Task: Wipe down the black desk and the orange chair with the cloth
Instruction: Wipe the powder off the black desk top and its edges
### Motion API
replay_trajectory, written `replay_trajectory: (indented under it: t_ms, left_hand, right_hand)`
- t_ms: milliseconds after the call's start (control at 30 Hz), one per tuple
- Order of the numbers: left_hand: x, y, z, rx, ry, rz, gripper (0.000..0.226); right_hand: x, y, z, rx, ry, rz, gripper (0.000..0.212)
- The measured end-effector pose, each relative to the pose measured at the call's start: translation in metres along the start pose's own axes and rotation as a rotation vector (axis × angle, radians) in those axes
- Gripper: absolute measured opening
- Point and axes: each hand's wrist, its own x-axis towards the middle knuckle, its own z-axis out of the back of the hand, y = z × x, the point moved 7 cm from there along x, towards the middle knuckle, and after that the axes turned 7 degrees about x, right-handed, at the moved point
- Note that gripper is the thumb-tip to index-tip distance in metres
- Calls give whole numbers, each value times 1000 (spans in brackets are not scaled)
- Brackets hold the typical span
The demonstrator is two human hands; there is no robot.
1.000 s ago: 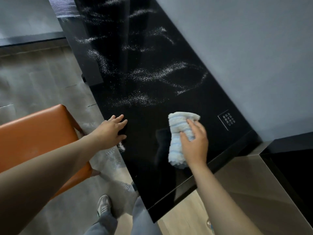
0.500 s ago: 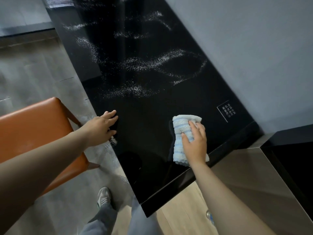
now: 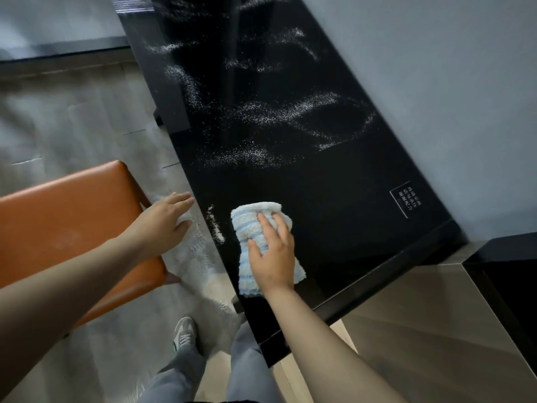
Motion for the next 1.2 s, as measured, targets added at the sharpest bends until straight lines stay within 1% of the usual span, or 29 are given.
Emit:
replay_trajectory:
  t_ms: [100, 233, 300, 433, 533, 600, 633, 733, 767, 867, 967, 1000, 1100, 1133, 1200]
  left_hand:
    - [-19, 13, 1, 4, -27, 19, 54]
    - [-39, 21, 2, -16, -51, 36, 53]
    - [-45, 20, 4, -25, -53, 36, 53]
    - [-48, 8, 15, -54, -59, 35, 56]
    - [-46, -9, 24, -70, -74, 9, 56]
    - [-45, -20, 26, -65, -78, -15, 56]
    - [-44, -27, 26, -64, -75, -29, 56]
    - [-42, -39, 22, -63, -55, -49, 55]
    - [-41, -44, 20, -60, -48, -57, 55]
    - [-36, -55, 16, -56, -38, -71, 55]
    - [-32, -62, 11, -34, -27, -80, 54]
    - [-30, -63, 10, -31, -22, -81, 54]
    - [-26, -69, 10, -30, -17, -80, 54]
    - [-24, -72, 9, -27, -14, -80, 54]
    - [-21, -76, 9, -18, -4, -85, 53]
  right_hand:
    - [-9, 18, -17, 53, 75, 28, 54]
    - [-21, 37, -23, 270, 190, 4, 52]
    - [-27, 45, -14, 325, 205, 14, 50]
    - [-29, 44, 29, 377, 114, -9, 49]
    - [-26, 31, 80, 367, -52, -40, 47]
    - [-25, 12, 111, 400, -100, -118, 43]
    - [-25, -1, 122, 459, -74, -184, 41]
    - [-29, -32, 125, 721, 105, -405, 34]
    - [-31, -41, 122, 742, 129, -460, 32]
    - [-33, -66, 114, 661, 97, -535, 27]
    - [-30, -84, 112, 606, 45, -563, 28]
    - [-29, -88, 115, 553, 22, -546, 31]
    - [-26, -96, 137, 284, -82, -454, 46]
    - [-26, -96, 144, 226, -116, -434, 47]
    - [-26, -94, 153, 192, -141, -411, 38]
